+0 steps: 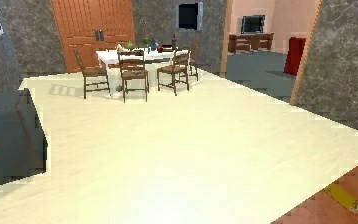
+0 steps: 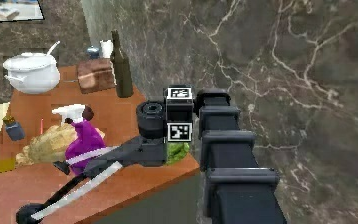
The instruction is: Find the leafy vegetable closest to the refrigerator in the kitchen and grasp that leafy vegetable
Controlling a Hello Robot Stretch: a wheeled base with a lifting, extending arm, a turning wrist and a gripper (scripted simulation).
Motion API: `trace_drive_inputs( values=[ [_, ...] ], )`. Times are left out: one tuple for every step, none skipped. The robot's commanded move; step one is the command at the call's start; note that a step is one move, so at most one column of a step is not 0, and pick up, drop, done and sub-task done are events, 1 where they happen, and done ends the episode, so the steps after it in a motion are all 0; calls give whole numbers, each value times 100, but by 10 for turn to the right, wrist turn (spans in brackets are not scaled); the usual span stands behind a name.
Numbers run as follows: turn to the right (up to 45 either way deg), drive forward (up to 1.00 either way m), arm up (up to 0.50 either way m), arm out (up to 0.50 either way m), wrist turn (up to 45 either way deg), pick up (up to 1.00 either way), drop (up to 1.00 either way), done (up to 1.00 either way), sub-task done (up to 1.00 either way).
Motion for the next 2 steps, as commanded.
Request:
trace_drive_inputs(
  values=[
    [0,0,0,0,450,0,0,0,0],
    [0,0,0,0,420,0,0,0,0]
  ],
)
